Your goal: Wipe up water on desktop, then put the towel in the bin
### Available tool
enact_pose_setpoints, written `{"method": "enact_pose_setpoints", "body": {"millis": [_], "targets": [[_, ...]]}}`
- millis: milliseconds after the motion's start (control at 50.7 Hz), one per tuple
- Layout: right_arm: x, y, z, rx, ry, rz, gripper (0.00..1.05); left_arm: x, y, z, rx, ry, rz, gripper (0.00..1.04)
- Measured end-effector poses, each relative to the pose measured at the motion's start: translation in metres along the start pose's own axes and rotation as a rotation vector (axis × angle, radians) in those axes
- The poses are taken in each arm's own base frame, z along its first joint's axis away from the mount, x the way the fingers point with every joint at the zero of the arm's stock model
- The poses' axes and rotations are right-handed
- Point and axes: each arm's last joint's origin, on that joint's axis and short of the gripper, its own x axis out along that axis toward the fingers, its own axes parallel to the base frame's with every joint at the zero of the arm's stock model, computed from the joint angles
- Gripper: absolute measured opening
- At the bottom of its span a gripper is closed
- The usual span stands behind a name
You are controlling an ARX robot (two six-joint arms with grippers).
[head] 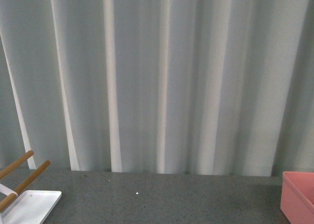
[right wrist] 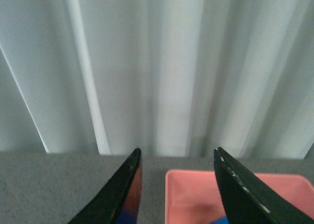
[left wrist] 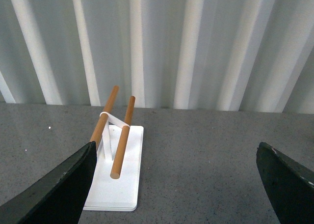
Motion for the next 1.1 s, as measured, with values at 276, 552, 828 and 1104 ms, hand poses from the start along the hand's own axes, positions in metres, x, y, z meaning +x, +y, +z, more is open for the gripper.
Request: {"method": "enact_pose_setpoints", "body": {"millis": [276, 552, 828, 1104], "targets": [[-0.057, 0.022, -0.020, 0.009, 0.009, 0.000, 0.03, 0.000, 0.000, 0.000, 0.000, 0.000, 0.000, 0.98], [-0.095, 0.036, -0.027, 0.009, 0.002, -0.015, 0.03, 0.000, 0.000, 0.000, 0.000, 0.000, 0.000, 0.98], [-0.121, 0.043, -0.041, 0.008, 0.008, 0.011, 0.03, 0.000, 0.000, 0.000, 0.000, 0.000, 0.000, 0.98], [-0.139, 0.043, -0.034, 0.009, -0.015, 0.008, 0.03, 0.000, 0.000, 0.000, 0.000, -0.001, 0.000, 0.98]]}}
